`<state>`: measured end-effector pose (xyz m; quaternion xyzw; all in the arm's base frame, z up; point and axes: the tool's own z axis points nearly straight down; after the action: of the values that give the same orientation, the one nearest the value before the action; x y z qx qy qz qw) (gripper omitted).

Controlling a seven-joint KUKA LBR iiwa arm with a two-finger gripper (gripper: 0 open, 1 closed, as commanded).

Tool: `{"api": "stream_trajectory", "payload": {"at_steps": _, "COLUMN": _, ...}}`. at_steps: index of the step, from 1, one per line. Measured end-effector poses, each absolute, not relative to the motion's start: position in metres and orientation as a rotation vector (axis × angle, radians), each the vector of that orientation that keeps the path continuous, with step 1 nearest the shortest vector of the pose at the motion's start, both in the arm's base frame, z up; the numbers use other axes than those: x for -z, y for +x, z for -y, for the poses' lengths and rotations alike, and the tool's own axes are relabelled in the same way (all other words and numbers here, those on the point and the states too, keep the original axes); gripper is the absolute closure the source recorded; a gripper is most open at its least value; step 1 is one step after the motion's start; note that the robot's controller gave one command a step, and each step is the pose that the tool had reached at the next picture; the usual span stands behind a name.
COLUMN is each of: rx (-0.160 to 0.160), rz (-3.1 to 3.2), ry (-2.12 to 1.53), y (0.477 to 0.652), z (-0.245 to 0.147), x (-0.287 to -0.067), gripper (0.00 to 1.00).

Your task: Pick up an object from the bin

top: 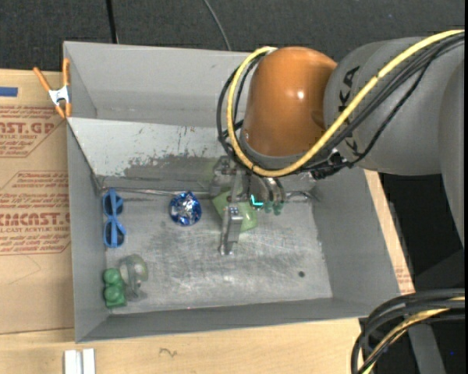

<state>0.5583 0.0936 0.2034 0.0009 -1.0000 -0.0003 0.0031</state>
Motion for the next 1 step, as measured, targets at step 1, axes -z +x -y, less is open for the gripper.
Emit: {"api": "stream_trajectory", "payload": {"at_steps": 1, "rx": 0.002, "rz": 3.145, "ry": 0.202, "y": 0.5909, "z": -0.1158, "x": -0.0861, "gripper": 0.00}}
